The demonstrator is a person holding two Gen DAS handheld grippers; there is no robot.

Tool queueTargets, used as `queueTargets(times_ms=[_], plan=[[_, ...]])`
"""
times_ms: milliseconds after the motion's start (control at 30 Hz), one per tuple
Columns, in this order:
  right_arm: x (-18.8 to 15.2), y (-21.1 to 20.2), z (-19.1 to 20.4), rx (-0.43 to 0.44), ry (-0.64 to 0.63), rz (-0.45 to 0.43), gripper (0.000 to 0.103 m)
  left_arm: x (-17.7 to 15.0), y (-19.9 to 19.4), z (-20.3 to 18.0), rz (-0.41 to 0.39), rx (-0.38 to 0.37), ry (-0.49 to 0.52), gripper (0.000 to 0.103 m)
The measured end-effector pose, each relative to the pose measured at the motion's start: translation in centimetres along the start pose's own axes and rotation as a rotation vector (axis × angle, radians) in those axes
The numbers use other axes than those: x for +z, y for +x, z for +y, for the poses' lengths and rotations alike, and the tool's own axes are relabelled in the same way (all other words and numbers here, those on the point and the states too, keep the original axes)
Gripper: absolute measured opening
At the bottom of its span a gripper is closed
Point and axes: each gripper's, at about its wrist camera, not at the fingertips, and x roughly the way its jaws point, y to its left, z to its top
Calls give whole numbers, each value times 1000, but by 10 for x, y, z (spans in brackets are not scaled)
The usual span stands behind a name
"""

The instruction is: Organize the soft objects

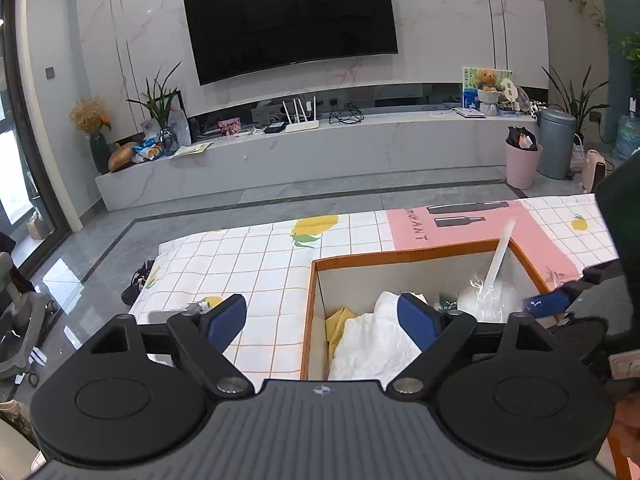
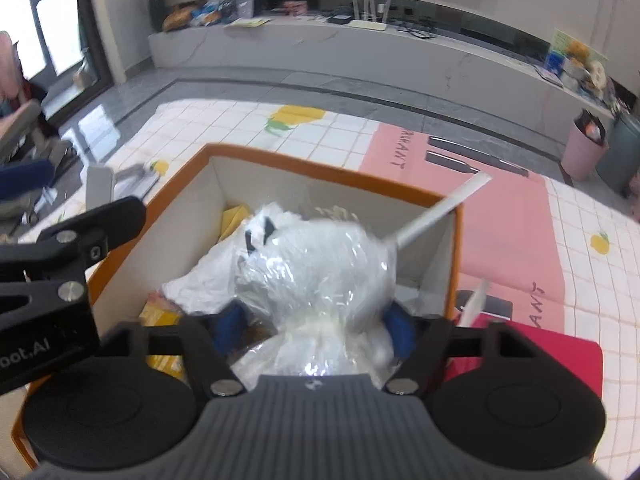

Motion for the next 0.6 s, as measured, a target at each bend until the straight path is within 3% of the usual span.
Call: queueTargets(times_ms=[167,400,600], plan=[[2,-4,12,3,-36,-22,91,7,-10,-3,-42,24,35,101],[5,-29,11,22,50,-109,97,19,-37,-15,-141,128,85,101],[-13,-81,8,49,89,-286,97,21,-75,-14,-195,63,51,101]])
